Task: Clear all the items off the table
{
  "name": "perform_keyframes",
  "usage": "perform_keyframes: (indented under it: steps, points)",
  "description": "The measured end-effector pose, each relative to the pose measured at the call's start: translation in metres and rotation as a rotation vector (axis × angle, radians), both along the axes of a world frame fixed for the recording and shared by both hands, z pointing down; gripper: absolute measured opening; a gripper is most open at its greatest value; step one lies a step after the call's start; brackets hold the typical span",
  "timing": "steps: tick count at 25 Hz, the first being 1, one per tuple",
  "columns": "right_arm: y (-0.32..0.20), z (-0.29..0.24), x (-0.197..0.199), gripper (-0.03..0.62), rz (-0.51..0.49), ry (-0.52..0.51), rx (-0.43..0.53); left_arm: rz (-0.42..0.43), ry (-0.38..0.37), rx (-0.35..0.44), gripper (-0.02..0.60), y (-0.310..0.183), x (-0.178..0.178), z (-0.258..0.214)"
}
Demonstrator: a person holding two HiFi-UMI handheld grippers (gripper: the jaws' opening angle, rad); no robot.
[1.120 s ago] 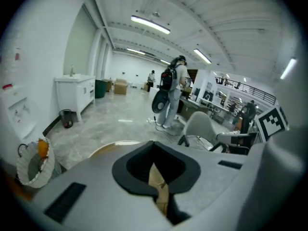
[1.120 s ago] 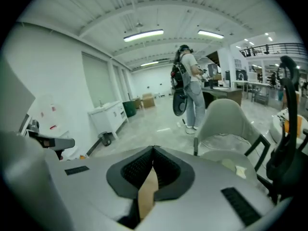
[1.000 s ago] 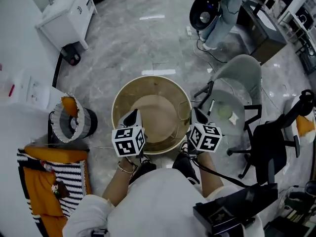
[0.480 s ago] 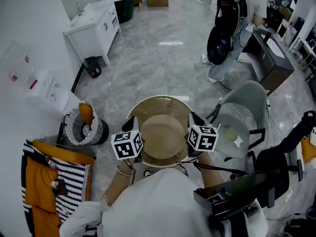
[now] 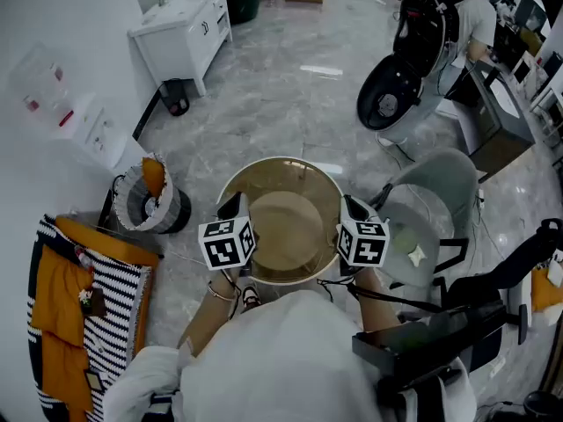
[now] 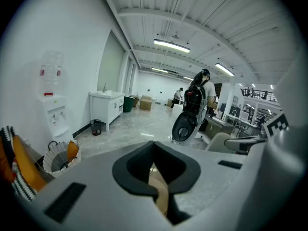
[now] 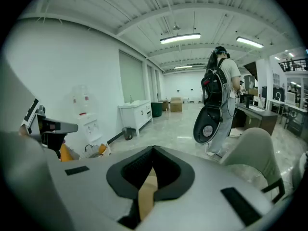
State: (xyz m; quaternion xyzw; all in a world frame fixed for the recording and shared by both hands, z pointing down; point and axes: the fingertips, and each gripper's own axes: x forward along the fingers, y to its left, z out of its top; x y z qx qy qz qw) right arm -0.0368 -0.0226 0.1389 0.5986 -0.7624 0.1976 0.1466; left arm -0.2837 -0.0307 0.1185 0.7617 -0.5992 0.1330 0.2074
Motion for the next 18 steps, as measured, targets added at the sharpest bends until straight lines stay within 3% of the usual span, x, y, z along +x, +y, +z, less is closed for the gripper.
perform_keyframes:
  steps: [18]
  points:
    - [0.001, 0.000, -0.004, 0.023, -0.009, 0.007, -0.002, -0.033, 0.001, 0.002, 0.008, 0.003, -0.009, -0.001]
